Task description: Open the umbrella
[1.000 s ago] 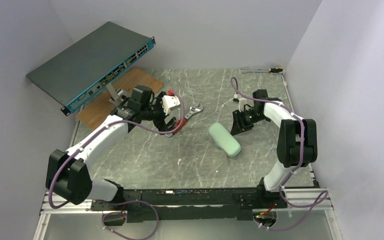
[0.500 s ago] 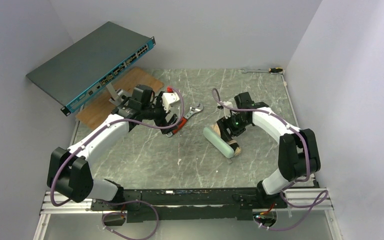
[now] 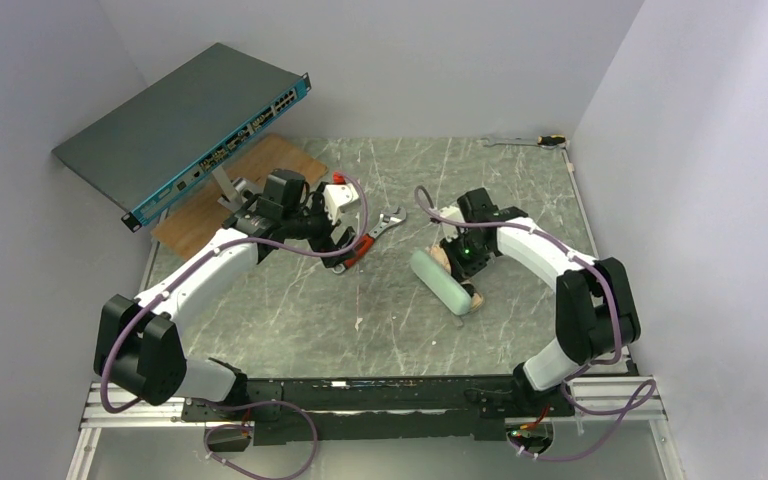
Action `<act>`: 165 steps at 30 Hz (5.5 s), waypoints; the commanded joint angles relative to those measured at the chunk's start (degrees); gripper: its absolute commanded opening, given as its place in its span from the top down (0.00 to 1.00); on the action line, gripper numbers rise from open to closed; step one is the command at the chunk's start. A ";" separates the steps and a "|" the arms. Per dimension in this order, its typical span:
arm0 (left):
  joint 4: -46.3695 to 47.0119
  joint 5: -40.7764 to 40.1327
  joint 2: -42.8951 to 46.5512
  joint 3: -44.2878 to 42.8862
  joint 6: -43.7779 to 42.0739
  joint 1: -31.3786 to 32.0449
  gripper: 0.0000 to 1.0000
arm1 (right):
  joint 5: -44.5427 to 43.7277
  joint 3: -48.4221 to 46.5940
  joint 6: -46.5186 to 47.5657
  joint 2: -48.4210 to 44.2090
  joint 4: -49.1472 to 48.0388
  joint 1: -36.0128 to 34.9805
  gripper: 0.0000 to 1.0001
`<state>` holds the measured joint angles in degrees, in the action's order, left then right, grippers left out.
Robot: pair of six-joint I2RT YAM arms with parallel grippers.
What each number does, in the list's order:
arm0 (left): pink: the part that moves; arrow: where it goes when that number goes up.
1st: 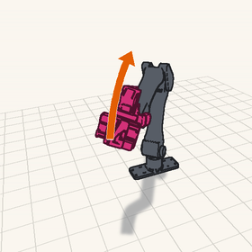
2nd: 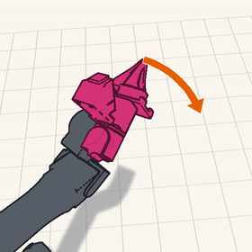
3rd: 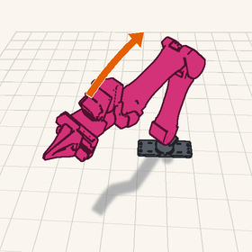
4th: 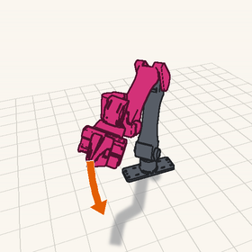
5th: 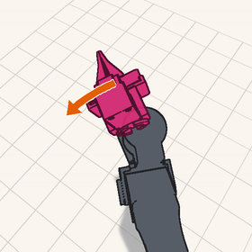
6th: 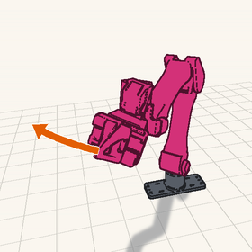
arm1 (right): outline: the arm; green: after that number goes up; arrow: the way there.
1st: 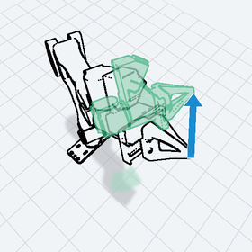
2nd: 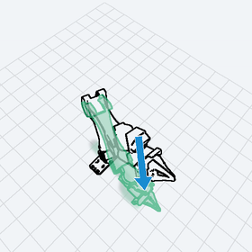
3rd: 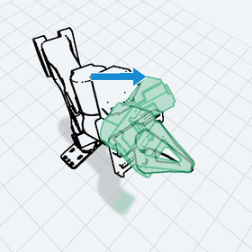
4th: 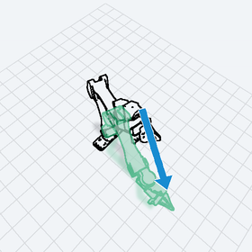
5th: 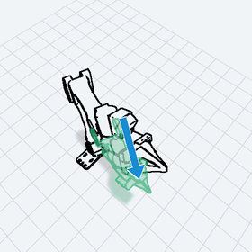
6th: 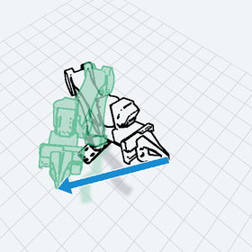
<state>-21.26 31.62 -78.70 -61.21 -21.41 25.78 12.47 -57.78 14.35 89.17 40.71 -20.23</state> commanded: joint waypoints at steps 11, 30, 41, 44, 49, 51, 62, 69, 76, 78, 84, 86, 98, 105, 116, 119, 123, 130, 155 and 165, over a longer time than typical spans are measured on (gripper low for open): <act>-2.42 -3.23 2.19 -1.77 -0.63 -1.28 0.00 | 13.92 -19.39 7.27 -2.65 11.14 12.26 1.00; -3.02 -8.14 20.42 2.58 4.93 -12.14 0.00 | 10.01 -3.62 -1.33 -1.46 0.13 -9.68 1.00; -4.62 -8.02 24.97 5.31 2.51 -12.07 0.00 | -0.41 -8.06 20.84 12.28 -3.62 10.46 1.00; -3.45 -8.92 24.58 5.94 2.12 -12.07 0.00 | -5.55 -21.75 27.26 21.39 -6.34 16.77 1.00; -8.65 -8.35 21.45 2.01 -0.98 -12.45 0.00 | -9.79 -39.69 28.34 31.17 -4.63 19.88 1.00; -10.62 -4.49 20.97 0.75 -2.11 -13.92 0.00 | -7.78 -42.12 26.79 31.32 -2.71 19.88 1.00; -16.69 9.95 31.27 4.51 -18.90 -14.95 0.00 | 38.34 -33.47 15.55 12.97 16.28 19.67 1.00; -8.25 9.29 38.75 11.57 -35.65 -6.80 0.00 | 51.52 -32.35 22.02 4.99 32.71 16.44 1.00; 4.04 -3.49 30.75 8.99 -48.18 14.16 0.00 | 55.01 -29.44 28.37 3.22 40.59 8.40 1.00; 6.66 -7.06 25.72 6.44 -49.03 18.29 0.00 | 53.92 -29.36 28.00 3.63 39.40 5.26 1.00; 4.74 -8.39 15.34 0.44 -53.77 24.46 0.00 | 58.16 -34.37 33.03 8.94 45.20 1.63 1.00; 4.99 -9.09 14.48 1.31 -56.36 26.20 0.00 | 59.03 -34.29 32.75 9.81 45.11 0.67 1.00; 3.50 -16.97 13.51 8.20 -60.53 30.58 0.25 | 62.71 -32.65 30.26 8.76 44.56 -5.20 1.00; -2.38 -12.14 11.67 2.59 -42.85 25.76 1.00 | 61.13 -32.01 18.91 5.92 34.71 -1.53 0.38; -7.60 20.83 14.97 -0.59 -20.21 6.68 1.00 | 51.69 -13.76 7.42 -26.60 5.50 18.02 0.28; -5.93 23.07 14.98 -1.09 -18.04 6.53 1.00 | 46.33 -6.29 3.28 -35.55 -4.73 11.11 0.34; -2.97 23.72 15.23 -1.07 -15.41 6.63 1.00 | 38.52 -4.23 2.83 -39.46 -7.58 -0.43 0.36; -1.68 23.56 15.11 -1.18 -14.61 8.02 1.00 | 31.79 -2.29 3.99 -40.25 -11.32 -6.41 0.47; -1.37 22.54 13.81 -2.58 -10.25 9.33 1.00 | 31.90 -1.93 14.29 -38.81 -4.37 -13.96 0.55; -4.24 22.88 13.69 -3.05 -14.31 9.64 1.00 | 37.26 -1.10 12.15 -39.84 -1.97 -14.03 0.55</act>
<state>-31.42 51.72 -65.67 -60.16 -34.54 35.35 43.62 -58.65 26.98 50.17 36.75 -33.15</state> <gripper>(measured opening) 0.356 0.443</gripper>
